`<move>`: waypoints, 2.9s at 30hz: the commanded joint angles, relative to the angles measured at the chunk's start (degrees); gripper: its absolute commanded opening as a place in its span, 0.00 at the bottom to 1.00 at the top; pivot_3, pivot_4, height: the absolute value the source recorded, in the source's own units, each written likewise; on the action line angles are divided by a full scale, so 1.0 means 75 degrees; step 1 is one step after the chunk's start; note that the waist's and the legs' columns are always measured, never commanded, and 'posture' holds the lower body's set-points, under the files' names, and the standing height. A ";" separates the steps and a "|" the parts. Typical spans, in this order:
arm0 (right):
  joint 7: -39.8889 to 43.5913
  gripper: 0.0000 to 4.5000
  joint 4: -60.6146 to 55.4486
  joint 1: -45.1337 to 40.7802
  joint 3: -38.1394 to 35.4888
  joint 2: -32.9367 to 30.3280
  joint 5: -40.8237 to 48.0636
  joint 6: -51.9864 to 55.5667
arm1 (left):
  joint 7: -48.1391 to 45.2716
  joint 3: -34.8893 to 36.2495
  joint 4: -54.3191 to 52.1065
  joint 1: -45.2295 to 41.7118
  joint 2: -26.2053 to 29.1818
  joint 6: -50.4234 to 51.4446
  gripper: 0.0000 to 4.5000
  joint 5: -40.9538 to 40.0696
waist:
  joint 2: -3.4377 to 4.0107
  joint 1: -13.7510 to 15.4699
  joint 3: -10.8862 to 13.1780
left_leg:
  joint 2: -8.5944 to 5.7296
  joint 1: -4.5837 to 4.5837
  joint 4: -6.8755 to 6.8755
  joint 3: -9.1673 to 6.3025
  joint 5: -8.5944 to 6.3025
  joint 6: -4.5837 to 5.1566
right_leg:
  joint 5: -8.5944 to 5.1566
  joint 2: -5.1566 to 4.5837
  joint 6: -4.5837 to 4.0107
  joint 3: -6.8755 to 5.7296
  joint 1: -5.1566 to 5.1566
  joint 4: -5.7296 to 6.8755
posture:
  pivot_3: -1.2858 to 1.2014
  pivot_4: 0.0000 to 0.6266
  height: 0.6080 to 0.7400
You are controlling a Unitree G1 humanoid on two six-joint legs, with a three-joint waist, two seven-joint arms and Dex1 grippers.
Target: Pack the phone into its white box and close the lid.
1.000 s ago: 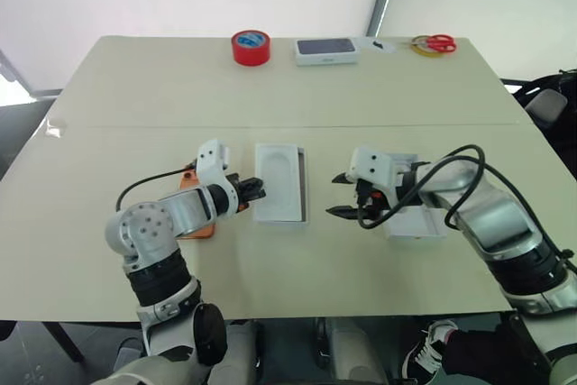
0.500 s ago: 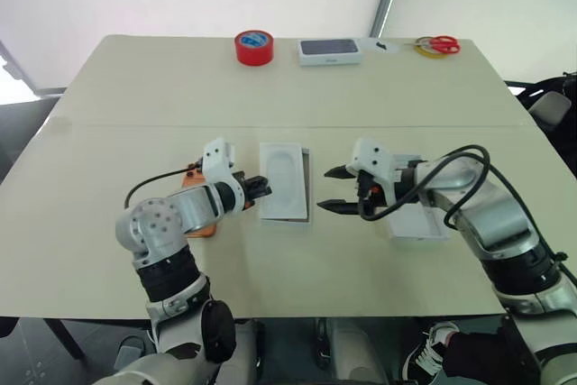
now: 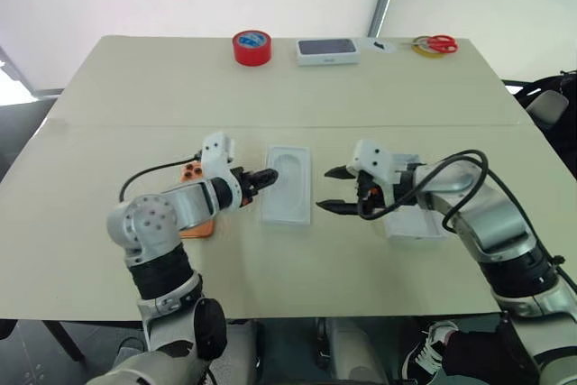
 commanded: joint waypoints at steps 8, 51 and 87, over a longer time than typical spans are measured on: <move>-0.1208 0.01 0.0884 -0.1291 0.0482 0.1066 -0.0850 0.0571 | -0.1780 -0.0778 -0.0994 0.0989 0.2758 -0.2248 0.75 0.0295 | 0.0003 -0.0094 0.0000 | 0.0011 -0.0003 -0.0012 0.0005 0.0002 -0.0005 | 0.0002 0.0017 0.0001 0.0006 -0.0021 0.0009 | 0.52 0.24 0.94; -0.0097 0.01 0.1820 -0.1844 0.2520 0.2466 -0.2807 0.0250 | -0.5366 -0.1107 -0.1739 0.5575 0.5241 -0.7669 0.75 0.1154 | 0.0014 -0.0196 0.0006 | 0.0013 -0.0012 -0.0019 0.0016 -0.0003 0.0001 | -0.0009 -0.0004 -0.0034 -0.0002 -0.0041 0.0007 | 0.52 0.24 0.94; -0.1283 0.00 0.3501 -0.2919 0.3770 0.4935 -0.3552 0.0315 | -0.2199 0.0173 -0.0313 0.2401 0.3366 -0.0007 0.99 -0.0970 | 0.0009 -0.0167 -0.0004 | 0.0005 -0.0005 -0.0022 -0.0005 0.0005 -0.0019 | 0.0009 -0.0004 -0.0009 -0.0003 -0.0034 0.0023 | 0.52 0.24 0.94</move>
